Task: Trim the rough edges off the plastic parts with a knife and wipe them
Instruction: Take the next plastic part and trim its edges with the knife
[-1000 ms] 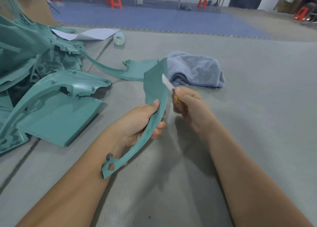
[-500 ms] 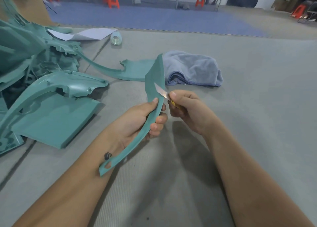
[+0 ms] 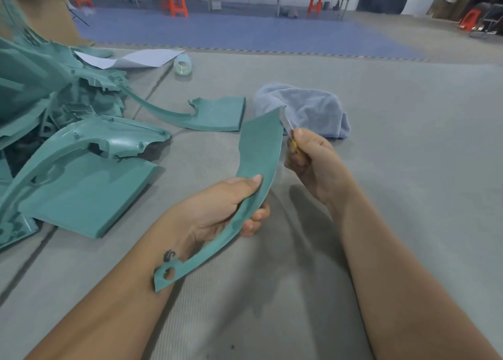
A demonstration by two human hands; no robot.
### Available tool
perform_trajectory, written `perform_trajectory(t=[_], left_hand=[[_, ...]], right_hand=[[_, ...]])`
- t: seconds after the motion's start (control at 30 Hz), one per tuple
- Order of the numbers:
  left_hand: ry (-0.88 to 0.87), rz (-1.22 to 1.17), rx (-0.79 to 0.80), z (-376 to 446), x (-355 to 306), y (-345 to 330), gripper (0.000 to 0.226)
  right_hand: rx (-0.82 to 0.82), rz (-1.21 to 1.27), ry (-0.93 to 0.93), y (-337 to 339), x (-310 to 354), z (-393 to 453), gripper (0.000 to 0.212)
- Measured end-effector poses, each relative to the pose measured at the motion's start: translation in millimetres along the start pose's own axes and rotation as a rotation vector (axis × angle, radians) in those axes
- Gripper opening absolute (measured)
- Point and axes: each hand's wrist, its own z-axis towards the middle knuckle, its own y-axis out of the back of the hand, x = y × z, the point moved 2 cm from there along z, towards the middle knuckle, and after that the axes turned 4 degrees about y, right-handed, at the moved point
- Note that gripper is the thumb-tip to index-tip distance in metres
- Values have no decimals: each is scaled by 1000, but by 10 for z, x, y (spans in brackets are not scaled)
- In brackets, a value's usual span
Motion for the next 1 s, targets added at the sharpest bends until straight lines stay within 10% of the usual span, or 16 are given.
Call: perform_trajectory(t=[0.2, 0.7, 1.0], left_hand=[[15, 74, -26, -12, -8, -1, 26], [31, 229, -196, 8, -77, 37, 30], [-76, 663, -308, -441, -396, 494, 32]], right_hand=[[-239, 109, -1, 61, 82, 21, 28], [10, -644, 47, -228, 291, -142, 31], [-322, -786, 201, -169, 314, -134, 36]])
